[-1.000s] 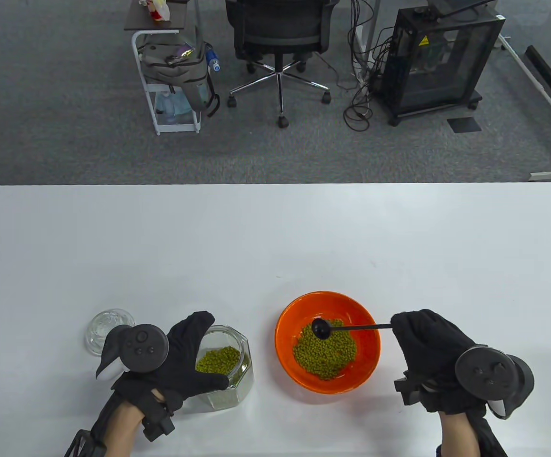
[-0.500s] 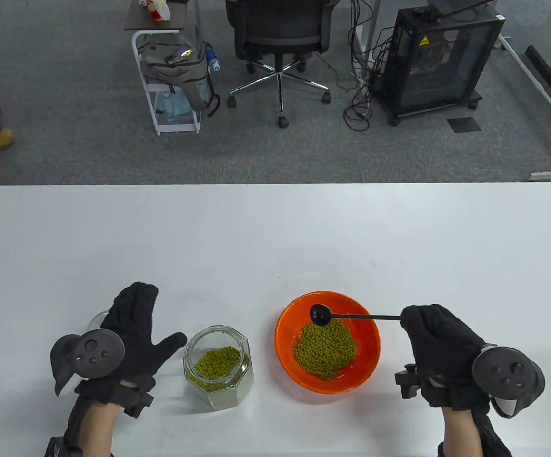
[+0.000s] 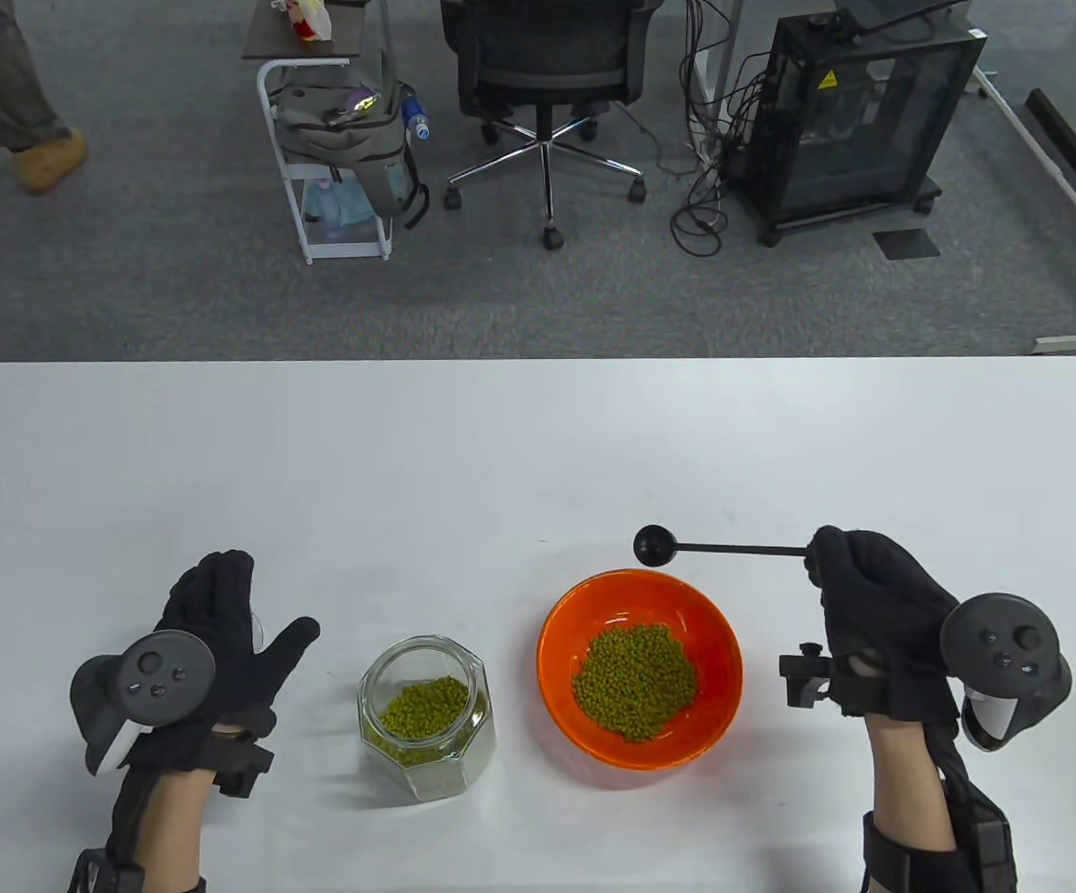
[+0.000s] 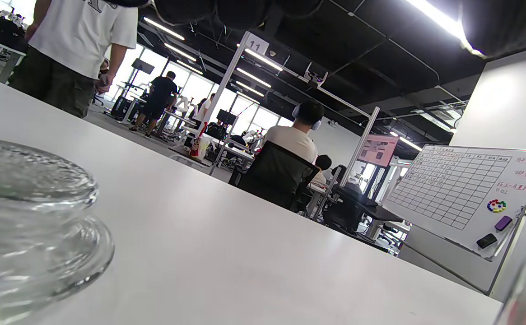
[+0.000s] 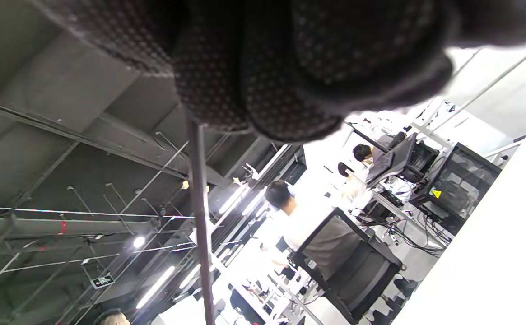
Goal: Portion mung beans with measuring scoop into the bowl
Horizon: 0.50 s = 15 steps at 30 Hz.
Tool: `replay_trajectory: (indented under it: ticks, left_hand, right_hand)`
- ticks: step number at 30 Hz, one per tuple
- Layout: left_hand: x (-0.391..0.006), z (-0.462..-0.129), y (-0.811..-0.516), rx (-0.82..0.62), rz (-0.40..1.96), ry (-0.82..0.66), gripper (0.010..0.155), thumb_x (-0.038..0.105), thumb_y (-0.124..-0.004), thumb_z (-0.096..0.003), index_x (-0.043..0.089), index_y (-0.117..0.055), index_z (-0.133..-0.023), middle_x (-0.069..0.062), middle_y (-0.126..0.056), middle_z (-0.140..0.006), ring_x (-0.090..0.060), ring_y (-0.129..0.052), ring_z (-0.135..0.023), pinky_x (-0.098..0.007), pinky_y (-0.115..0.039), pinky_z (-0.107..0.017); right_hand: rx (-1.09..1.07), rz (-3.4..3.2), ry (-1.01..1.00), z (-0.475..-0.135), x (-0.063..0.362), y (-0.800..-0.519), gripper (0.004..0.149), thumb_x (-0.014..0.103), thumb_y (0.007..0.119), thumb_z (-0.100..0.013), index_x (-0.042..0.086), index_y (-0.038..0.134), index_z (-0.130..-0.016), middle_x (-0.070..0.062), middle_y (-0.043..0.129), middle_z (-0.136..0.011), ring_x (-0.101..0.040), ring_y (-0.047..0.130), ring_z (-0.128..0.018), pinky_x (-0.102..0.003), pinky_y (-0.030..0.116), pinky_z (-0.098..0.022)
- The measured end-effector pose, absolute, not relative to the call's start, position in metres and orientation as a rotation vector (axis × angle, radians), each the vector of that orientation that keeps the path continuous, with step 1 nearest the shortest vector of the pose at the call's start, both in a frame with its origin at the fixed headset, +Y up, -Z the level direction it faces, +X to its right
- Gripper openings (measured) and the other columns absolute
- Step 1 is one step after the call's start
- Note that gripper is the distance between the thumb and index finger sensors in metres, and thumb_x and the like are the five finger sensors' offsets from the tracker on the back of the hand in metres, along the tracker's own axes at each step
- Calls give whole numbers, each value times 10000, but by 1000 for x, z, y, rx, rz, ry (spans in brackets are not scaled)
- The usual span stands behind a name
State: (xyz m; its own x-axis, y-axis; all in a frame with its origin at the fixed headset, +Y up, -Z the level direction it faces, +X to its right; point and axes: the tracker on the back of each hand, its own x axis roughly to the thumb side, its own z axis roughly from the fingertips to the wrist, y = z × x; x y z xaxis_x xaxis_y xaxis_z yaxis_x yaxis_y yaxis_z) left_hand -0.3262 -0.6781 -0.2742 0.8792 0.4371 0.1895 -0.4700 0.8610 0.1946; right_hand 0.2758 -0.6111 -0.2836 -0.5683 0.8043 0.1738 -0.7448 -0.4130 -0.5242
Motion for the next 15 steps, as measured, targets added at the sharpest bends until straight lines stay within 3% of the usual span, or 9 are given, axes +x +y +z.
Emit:
replay_trajectory:
  ticks: [7, 15]
  left_hand:
    - [-323, -276, -681, 201, 481, -156, 999, 767, -684, -508, 53, -343, -1118, -279, -406, -1163, -620, -462, -1038, -732, -478, -707]
    - [-324, -277, -684, 185, 497, -152, 999, 767, -683, -509, 56, -337, -1119, -282, -403, -1164, -624, -459, -1037, -734, -475, -706]
  right_hand:
    - [-274, 2188, -740, -297, 283, -643, 424, 454, 791, -489, 101, 987, -619, -141, 1026, -532, -248, 1011, -294, -409, 866, -278]
    - [-365, 2305, -838, -296, 286, -657, 423, 476, 813, -477, 120, 999, -609, -126, 1032, -537, -242, 1016, -303, -403, 871, -286]
